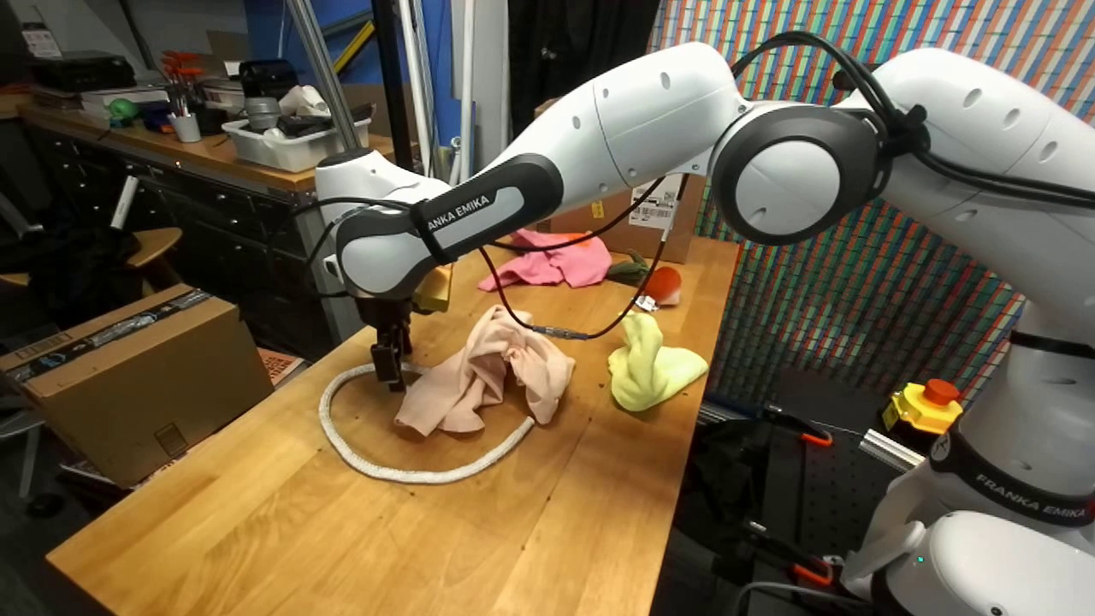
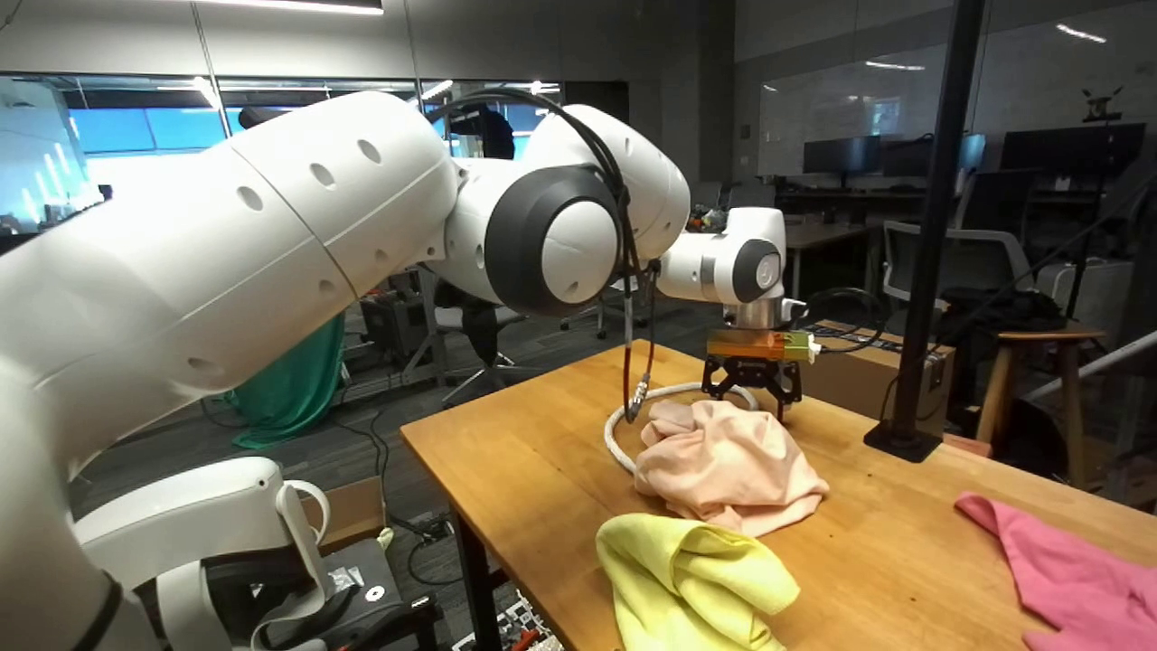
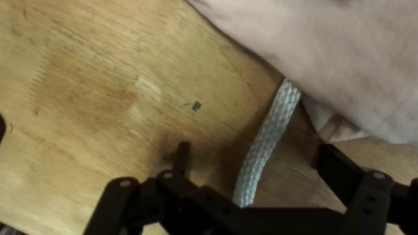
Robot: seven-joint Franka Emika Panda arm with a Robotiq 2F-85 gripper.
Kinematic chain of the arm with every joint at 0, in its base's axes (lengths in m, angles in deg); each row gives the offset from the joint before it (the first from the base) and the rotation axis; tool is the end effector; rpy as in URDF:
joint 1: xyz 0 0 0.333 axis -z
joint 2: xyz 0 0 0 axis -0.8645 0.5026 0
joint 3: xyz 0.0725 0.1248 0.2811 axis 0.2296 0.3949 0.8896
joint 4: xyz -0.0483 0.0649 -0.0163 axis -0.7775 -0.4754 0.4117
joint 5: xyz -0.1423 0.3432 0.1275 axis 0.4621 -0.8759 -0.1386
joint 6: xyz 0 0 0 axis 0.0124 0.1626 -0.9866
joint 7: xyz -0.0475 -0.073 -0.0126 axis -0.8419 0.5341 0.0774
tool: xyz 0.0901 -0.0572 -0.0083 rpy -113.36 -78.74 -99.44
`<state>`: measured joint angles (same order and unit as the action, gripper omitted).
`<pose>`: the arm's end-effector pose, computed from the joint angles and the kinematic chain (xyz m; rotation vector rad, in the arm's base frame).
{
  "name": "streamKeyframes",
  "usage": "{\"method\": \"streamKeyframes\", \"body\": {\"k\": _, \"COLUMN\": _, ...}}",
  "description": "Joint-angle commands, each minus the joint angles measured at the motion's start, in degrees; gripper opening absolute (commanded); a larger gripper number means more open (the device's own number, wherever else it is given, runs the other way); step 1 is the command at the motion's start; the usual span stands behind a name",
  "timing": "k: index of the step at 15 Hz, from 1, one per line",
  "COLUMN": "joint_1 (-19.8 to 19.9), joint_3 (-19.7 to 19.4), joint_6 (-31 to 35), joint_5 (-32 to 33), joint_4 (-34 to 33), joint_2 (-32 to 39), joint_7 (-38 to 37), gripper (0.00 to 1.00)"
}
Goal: Separate the objects on the table.
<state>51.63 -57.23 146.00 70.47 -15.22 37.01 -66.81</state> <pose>0.7684 0.1603 0.1846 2.9385 0.9829 -0.0346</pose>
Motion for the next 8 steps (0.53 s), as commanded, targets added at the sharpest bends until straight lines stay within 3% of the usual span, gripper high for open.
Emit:
{"method": "streamKeyframes", "body": {"k": 1, "joint_1": 0.1, "joint_3": 0.0, "joint_6": -2.1, "joint_5": -1.6, "joint_4": -4.8, "joint_2": 2.4, "joint_7": 1.4, "gripper": 1.00}}
{"method": "streamKeyframes", "body": {"k": 7, "joint_1": 0.3, "joint_3": 0.0, "joint_6": -3.1, "joint_5": -1.9, "joint_4": -6.1, "joint_2": 3.2, "joint_7": 1.4, "gripper": 1.00}}
{"method": "streamKeyframes", "body": {"k": 8, "joint_1": 0.3, "joint_3": 0.0, "joint_6": -3.2, "joint_5": -1.9, "joint_4": -6.4, "joint_2": 3.4, "joint_7": 1.4, "gripper": 0.75}}
